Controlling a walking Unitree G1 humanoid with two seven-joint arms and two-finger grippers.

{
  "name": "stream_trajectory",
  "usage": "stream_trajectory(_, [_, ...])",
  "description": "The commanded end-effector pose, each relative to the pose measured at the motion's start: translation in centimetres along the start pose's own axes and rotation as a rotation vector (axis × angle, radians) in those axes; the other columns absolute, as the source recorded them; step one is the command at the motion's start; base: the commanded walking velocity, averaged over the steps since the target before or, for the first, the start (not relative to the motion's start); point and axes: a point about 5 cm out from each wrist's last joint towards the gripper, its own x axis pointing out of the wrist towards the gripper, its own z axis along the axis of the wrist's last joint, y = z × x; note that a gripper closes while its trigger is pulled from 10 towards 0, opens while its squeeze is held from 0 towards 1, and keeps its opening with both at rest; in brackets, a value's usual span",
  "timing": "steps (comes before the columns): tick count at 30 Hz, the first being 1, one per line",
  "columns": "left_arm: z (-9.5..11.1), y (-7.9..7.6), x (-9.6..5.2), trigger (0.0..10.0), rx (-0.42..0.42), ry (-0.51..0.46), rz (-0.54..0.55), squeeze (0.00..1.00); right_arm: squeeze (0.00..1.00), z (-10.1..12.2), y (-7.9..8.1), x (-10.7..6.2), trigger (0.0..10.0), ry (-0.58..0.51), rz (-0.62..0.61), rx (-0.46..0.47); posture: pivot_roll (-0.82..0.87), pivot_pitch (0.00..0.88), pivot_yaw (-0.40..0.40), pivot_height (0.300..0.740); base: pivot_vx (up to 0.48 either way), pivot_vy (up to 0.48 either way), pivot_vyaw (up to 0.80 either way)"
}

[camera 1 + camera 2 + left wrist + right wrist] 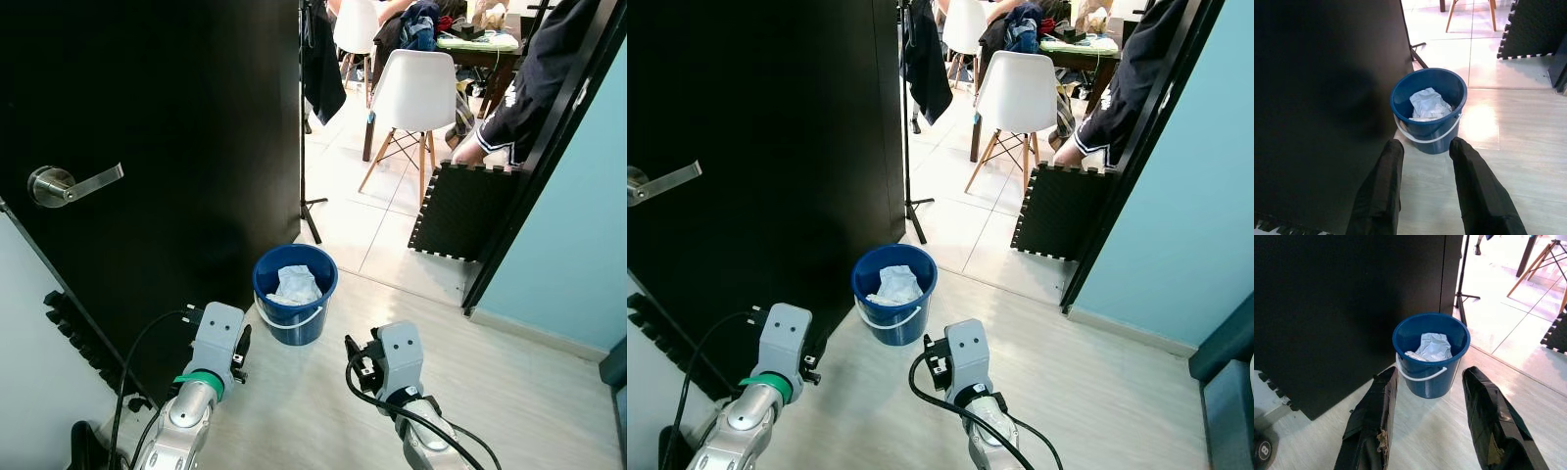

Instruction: Clean up the room

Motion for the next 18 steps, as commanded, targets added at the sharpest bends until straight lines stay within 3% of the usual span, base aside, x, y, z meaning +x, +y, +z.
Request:
stream_trajectory(1, [-0.82, 0.07, -0.24, 10.0, 0.003, 0.037, -0.004, 0.0, 0.0, -0.43, 0.11, -0.25, 10.0, 0.021, -0.001, 0.004, -0.11, 0.02, 0.069, 0.74, 0.0, 0.0, 0.0])
stream_trajectory(18, [-0.75, 0.1, -0.18, 10.0, 0.008, 0.036, -0.008, 0.0, 0.0, -0.4, 0.17, -0.15, 10.0, 0.021, -0.004, 0.007, -0.11, 0.018, 0.073, 0.74, -0.323, 0.0, 0.0])
